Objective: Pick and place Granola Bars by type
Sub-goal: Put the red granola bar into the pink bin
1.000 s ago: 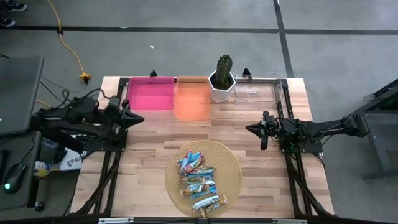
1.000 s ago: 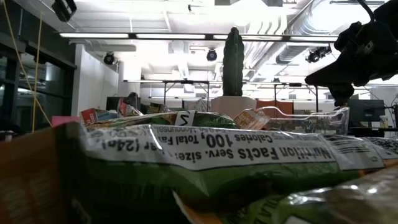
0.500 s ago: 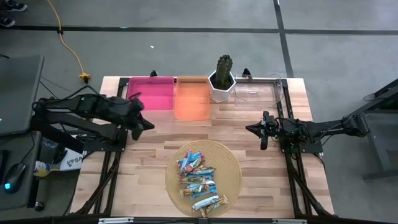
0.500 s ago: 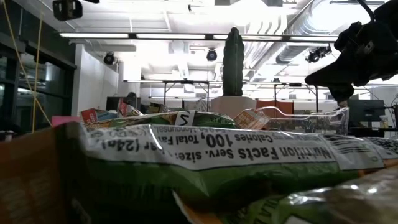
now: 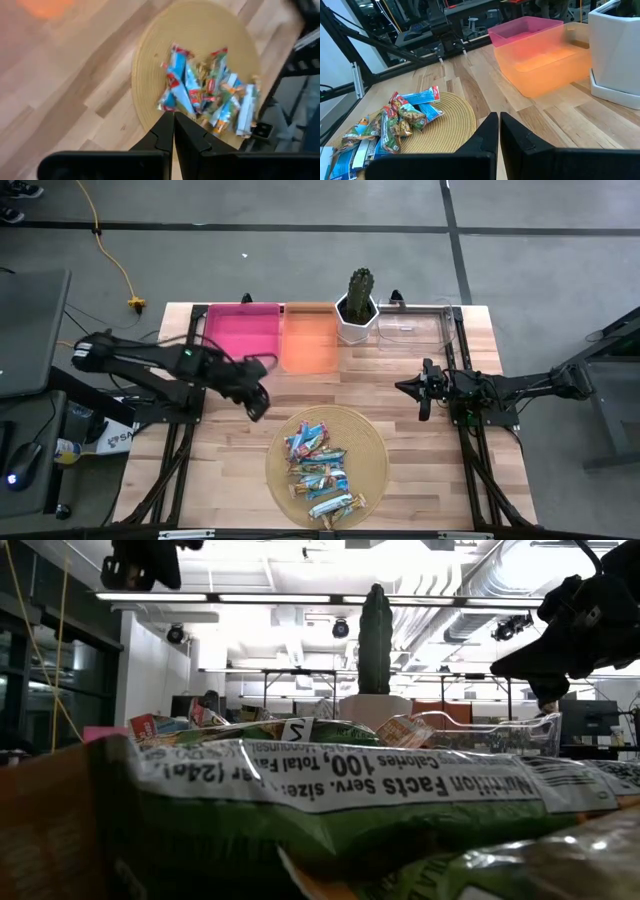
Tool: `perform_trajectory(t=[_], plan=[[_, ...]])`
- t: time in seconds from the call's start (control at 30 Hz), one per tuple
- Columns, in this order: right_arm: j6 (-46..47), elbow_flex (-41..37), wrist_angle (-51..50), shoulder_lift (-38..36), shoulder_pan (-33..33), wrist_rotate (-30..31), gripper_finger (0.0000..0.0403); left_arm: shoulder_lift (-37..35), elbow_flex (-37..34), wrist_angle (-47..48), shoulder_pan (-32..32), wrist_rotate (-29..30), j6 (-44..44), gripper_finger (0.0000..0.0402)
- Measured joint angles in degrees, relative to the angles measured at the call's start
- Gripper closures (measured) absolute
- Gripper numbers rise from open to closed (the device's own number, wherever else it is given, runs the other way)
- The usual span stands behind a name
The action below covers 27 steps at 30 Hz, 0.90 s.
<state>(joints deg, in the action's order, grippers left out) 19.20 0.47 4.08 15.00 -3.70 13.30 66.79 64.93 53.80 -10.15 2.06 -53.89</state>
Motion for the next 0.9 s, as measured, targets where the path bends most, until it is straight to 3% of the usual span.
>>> perform_trajectory(t=[0.23,0.33,0.9], plan=[[0.0,0.0,-0.02,0.0,0.0,0.02,0.0402,8.66,-0.02,-3.84,-6.96,7.37,-8.68,0.0389],[-0.06,0.0,-0.04,0.0,0.02,0.02,0.0402,10.47,-0.02,-7.7,-9.02,7.96,-11.15,0.0389],[0.0,0.0,-0.02,-0.02,0.0,0.02,0.0402,19.25,-0.02,-15.26,-11.65,10.34,-5.26,0.0389]])
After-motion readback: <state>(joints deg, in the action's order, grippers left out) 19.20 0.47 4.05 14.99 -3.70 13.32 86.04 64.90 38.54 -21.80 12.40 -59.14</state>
